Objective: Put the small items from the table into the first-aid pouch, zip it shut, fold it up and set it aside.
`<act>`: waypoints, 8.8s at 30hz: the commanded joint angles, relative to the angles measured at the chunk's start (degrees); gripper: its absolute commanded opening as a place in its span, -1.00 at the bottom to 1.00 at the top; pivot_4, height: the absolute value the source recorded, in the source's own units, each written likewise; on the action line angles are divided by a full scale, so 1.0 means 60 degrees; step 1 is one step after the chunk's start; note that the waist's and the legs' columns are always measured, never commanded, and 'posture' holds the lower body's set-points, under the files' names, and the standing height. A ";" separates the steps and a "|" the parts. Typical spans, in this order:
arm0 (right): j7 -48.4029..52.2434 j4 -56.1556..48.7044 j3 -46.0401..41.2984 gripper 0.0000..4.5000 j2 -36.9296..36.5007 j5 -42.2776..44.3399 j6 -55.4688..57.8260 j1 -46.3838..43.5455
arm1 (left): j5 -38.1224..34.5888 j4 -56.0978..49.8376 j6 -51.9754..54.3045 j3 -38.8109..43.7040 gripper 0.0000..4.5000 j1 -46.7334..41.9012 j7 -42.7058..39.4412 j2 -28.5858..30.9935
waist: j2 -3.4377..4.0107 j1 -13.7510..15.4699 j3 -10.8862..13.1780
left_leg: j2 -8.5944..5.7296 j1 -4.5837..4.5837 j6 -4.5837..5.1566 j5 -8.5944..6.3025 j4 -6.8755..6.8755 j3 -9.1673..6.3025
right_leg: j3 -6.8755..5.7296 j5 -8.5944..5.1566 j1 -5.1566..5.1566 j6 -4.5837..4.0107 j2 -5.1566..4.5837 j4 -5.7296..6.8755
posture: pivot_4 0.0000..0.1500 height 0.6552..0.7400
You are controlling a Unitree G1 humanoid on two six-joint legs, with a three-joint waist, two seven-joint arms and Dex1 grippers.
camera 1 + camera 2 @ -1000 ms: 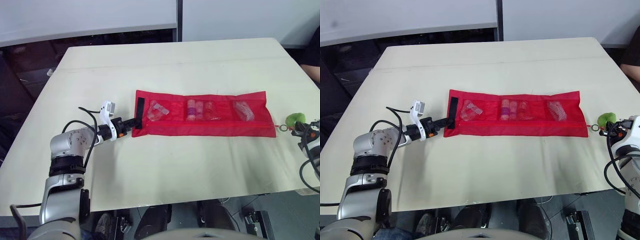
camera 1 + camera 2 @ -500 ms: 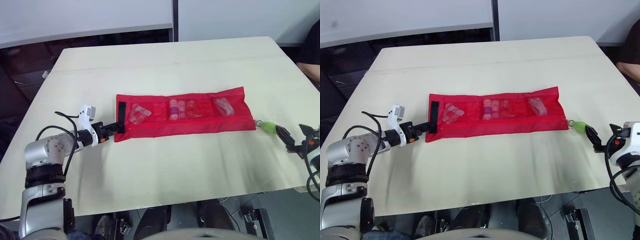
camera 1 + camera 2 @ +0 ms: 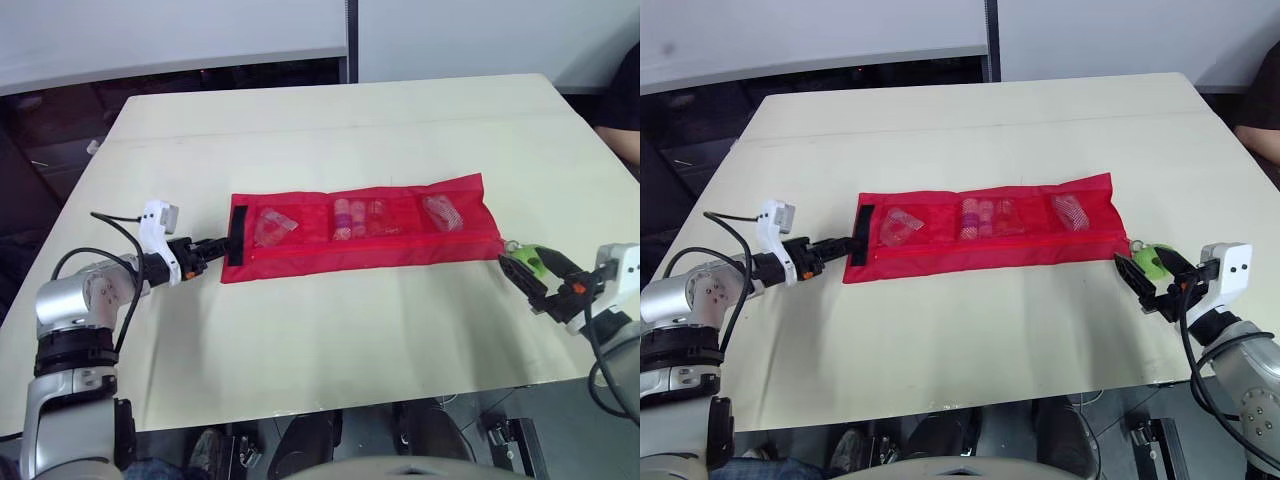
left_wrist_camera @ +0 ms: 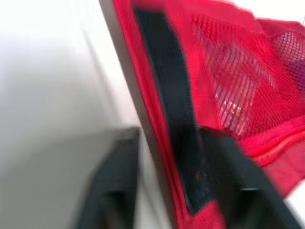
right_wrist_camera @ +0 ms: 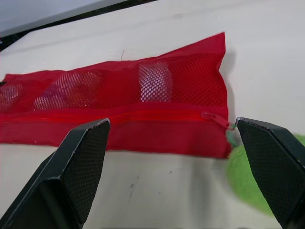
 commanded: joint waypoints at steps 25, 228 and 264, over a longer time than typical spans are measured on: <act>-0.3668 0.0890 0.0619 1.00 0.1971 -0.0094 0.1178 -0.1283 | -0.1690 -0.5381 -0.1888 -0.2328 0.96 -0.2155 -0.5308 0.0066 | 0.0009 0.0073 0.0007 | 0.0043 -0.0004 0.0000 0.0002 0.0006 0.0013 | -0.0006 0.0021 0.0008 -0.0027 0.0084 -0.0027 | 1.00 0.93; 0.2625 0.5349 0.6846 -0.95 0.0571 -0.6498 -0.2484 -0.6192 | -0.1919 -0.0658 0.2676 -0.4048 -1.00 -0.3996 -0.5229 -0.3169 | 0.0003 -0.0123 0.0010 | 0.0095 -0.0032 -0.0035 0.0020 0.0036 0.0017 | -0.0015 0.0091 -0.0005 -0.0057 0.0155 -0.0087 | 1.00 0.93; 0.5892 0.1639 -0.0617 -0.20 -0.2883 -0.1142 -0.3194 -0.0706 | 0.0343 0.2596 0.0609 -0.4157 -1.00 -0.4109 -0.4236 -0.5502 | 0.0022 0.0163 0.0007 | 0.0092 -0.0022 -0.0026 0.0017 0.0062 0.0032 | -0.0009 0.0095 0.0032 -0.0045 0.0158 -0.0090 | 1.00 0.93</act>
